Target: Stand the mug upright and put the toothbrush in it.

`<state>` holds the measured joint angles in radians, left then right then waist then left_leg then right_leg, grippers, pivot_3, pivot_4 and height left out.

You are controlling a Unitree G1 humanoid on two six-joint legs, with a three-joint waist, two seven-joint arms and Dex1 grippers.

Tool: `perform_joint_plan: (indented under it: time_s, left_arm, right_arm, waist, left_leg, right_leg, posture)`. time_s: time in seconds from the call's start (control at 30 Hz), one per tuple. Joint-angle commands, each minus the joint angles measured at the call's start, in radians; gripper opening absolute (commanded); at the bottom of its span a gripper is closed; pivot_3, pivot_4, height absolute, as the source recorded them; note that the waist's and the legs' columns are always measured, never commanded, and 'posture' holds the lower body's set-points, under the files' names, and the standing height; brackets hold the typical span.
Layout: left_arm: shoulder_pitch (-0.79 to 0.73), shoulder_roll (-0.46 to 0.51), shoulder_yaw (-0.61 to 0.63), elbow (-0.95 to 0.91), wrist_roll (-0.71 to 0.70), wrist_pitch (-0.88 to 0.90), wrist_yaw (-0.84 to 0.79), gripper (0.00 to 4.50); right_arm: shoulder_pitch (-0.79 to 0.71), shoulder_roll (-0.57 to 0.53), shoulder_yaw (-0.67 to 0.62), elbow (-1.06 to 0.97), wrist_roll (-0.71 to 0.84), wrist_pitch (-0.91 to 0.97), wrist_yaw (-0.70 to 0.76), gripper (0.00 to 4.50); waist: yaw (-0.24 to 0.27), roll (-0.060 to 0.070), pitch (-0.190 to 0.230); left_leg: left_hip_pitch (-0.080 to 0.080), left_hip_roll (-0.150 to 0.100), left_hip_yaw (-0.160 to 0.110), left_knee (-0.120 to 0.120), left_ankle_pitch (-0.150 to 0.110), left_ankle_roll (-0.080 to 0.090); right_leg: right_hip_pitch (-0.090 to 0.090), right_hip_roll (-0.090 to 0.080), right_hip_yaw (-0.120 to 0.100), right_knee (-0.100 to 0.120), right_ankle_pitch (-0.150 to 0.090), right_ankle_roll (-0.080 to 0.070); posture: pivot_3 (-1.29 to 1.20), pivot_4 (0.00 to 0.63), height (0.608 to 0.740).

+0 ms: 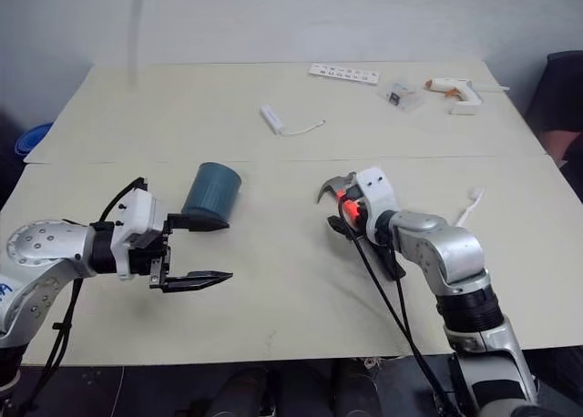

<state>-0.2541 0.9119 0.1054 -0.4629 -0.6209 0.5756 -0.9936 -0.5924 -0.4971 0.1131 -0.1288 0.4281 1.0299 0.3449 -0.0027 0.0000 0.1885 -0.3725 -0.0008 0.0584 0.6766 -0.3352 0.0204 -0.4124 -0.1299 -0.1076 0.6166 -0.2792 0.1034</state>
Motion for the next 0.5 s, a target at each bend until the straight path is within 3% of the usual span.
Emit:
perform_joint_plan:
  time_s: [0.03,0.17,0.4,0.5]
  left_arm:
    - [-0.023,-0.009,-0.007,-0.009,0.016,-0.02,0.003,4.5]
    - [-0.043,-0.015,-0.013,-0.001,0.02,-0.017,0.002,4.5]
    - [-0.051,-0.021,-0.015,-0.001,0.029,-0.013,0.002,4.5]
    - [-0.059,-0.03,-0.016,0.003,0.028,-0.011,0.001,4.5]
  right_arm:
    - [-0.002,0.017,0.017,0.059,-0.039,-0.055,0.033,4.31]
    - [0.003,0.04,0.021,0.107,-0.077,-0.097,0.042,3.31]
    - [0.021,0.071,0.012,0.094,-0.106,-0.104,0.054,0.86]
    - [0.012,0.079,-0.001,0.085,-0.116,-0.103,0.05,0.74]
  waist:
    - [0.0,0.0,0.0]
    - [-0.003,0.0,0.0]
    - [-0.011,-0.001,0.0]
    - [-0.013,-0.001,0.0]
  left_leg:
    - [0.0,0.0,0.0,0.0,0.0,0.0]
    - [0.001,0.0,0.001,0.001,0.0,0.0]
    - [0.002,0.001,0.001,0.001,0.0,0.0]
    - [0.001,0.001,0.001,0.001,0.0,0.0]
  right_leg:
    - [0.0,0.0,0.0,0.0,0.0,0.0]
    - [0.0,0.0,0.0,0.001,0.0,0.0]
    - [0.0,0.0,0.001,0.002,0.0,0.0]
    - [0.0,0.0,0.001,0.002,0.0,0.0]
  posture:
    - [0.0,0.15,0.74]
    - [0.0,0.15,0.74]
    - [0.0,0.15,0.74]
    - [0.0,0.15,0.74]
